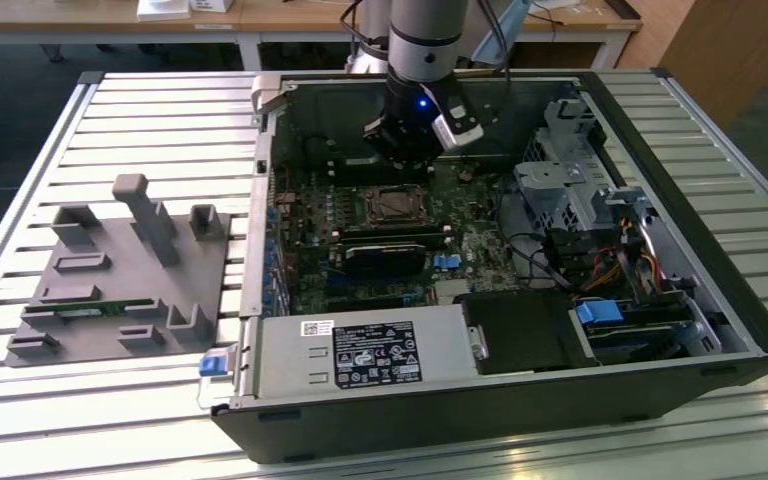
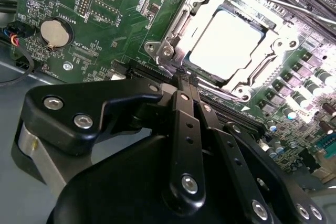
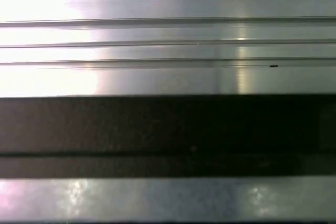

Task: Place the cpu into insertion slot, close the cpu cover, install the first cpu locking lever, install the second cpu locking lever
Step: 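Install the second cpu locking lever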

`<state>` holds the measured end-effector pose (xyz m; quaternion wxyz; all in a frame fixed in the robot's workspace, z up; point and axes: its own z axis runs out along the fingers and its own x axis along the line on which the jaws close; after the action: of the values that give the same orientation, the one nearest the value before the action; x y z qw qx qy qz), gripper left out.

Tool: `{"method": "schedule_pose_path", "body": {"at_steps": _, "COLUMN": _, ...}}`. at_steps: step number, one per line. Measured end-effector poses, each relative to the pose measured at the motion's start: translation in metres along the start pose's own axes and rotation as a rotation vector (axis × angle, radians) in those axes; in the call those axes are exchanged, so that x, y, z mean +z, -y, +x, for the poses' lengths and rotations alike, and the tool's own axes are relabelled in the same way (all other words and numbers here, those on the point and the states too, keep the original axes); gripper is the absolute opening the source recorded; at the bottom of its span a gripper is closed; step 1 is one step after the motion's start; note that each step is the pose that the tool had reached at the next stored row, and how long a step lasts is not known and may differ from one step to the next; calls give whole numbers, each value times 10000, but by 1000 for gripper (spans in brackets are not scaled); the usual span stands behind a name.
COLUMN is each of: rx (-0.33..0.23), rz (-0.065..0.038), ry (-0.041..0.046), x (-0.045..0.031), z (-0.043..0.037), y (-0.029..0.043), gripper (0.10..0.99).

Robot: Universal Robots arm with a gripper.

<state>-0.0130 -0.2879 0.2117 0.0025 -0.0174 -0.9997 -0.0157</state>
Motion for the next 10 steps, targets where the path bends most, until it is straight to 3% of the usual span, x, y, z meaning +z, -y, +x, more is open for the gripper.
{"method": "schedule_pose_path", "body": {"at_steps": 10, "rx": -1, "rz": 0, "ry": 0, "x": -2, "z": -2, "y": 48, "gripper": 102}}
